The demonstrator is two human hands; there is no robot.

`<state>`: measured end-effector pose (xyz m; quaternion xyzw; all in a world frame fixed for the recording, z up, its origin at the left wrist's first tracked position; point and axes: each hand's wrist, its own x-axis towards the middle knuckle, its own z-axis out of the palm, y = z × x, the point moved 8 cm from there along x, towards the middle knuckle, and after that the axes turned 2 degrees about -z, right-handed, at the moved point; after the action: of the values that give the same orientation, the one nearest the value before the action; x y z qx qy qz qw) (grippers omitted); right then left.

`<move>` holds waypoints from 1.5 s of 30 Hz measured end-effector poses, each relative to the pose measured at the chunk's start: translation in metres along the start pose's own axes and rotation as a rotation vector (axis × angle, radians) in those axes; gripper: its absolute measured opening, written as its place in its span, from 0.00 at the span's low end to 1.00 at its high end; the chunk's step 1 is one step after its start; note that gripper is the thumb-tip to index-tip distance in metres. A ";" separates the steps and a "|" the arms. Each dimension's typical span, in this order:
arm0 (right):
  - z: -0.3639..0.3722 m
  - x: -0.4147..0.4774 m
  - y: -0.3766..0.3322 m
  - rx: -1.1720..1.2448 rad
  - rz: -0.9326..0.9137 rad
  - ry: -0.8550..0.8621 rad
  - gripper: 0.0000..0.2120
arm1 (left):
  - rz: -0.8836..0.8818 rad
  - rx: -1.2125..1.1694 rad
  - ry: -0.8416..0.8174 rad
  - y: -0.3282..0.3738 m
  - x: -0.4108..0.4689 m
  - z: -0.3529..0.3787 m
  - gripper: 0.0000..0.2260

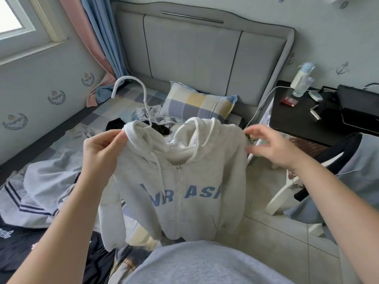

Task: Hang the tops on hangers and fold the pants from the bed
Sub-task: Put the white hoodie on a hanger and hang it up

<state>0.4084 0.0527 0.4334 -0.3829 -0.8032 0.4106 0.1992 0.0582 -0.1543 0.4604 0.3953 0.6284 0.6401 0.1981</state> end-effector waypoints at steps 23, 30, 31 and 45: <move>0.028 -0.020 -0.054 0.154 -0.208 0.088 0.16 | 0.195 0.646 -0.206 -0.048 0.007 0.032 0.06; 0.006 -0.060 -0.020 0.129 -0.121 0.177 0.23 | 0.345 0.701 -0.177 -0.039 0.003 0.064 0.17; 0.001 -0.068 -0.018 0.120 -0.110 0.203 0.22 | 0.370 0.740 -0.169 -0.035 0.004 0.071 0.18; -0.108 -0.223 0.034 0.093 0.051 0.521 0.27 | 0.761 0.622 -0.620 0.040 -0.055 0.279 0.20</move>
<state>0.6318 -0.0538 0.4678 -0.4863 -0.6952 0.3394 0.4063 0.3124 -0.0203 0.4564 0.8020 0.5131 0.3057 0.0034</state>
